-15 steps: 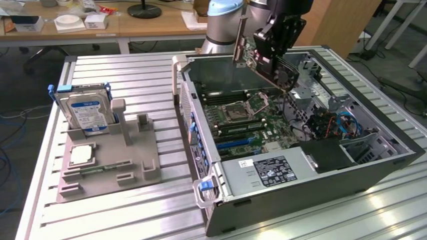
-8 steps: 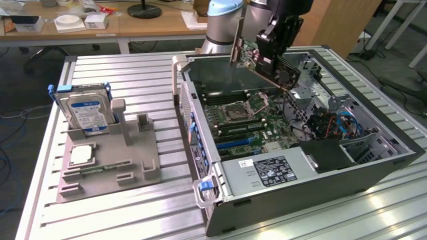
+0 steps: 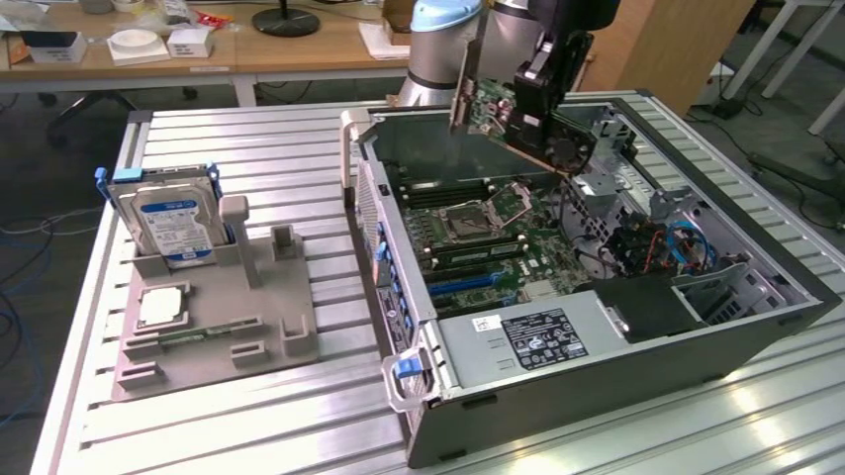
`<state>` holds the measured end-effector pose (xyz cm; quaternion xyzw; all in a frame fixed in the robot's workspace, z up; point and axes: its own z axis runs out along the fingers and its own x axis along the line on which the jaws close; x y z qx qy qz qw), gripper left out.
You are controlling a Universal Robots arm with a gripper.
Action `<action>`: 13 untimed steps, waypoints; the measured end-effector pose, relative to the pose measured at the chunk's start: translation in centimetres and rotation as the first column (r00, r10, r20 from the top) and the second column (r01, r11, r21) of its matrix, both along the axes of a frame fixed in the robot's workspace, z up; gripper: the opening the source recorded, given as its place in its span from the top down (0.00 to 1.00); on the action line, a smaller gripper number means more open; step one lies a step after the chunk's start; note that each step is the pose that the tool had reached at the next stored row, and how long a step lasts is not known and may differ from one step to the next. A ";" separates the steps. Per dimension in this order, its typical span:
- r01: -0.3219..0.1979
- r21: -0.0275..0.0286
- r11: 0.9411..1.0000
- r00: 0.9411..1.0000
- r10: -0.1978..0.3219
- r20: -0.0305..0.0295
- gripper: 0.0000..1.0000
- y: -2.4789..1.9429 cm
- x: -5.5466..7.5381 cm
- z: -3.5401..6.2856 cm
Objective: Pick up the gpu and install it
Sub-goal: 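Insert the gpu into the slot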
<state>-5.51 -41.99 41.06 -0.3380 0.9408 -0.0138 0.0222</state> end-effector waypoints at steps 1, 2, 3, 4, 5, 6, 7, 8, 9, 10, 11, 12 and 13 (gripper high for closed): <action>-0.014 0.000 1.000 1.000 0.014 0.000 0.73 0.00 0.0 0.00; -0.027 0.000 1.000 1.000 0.027 0.000 0.73 0.00 0.0 -0.01; -0.040 0.000 0.999 0.999 0.040 0.000 0.73 0.00 0.0 -0.01; -0.053 0.000 0.999 0.999 0.053 0.000 0.73 0.00 0.0 -0.01; -0.064 0.000 0.998 0.998 0.064 0.000 0.73 -0.01 0.0 -0.01; -0.076 0.000 0.997 0.997 0.076 0.000 0.73 -0.01 0.0 -0.02; -0.088 0.000 0.996 0.996 0.088 0.000 0.73 -0.01 0.0 -0.02; -0.100 0.000 0.995 0.995 0.100 0.000 0.73 -0.01 0.0 -0.02; -0.114 0.000 0.993 0.993 0.114 0.000 0.73 -0.01 0.0 -0.02; -0.129 0.000 0.992 0.992 0.129 0.000 0.73 -0.01 0.0 -0.02; -0.144 0.000 0.990 0.990 0.144 0.000 0.73 -0.01 0.0 -0.02; -0.160 0.000 0.987 0.987 0.160 0.000 0.73 -0.01 0.0 -0.02; -0.176 0.000 0.984 0.984 0.176 0.000 0.73 -0.01 0.0 -0.02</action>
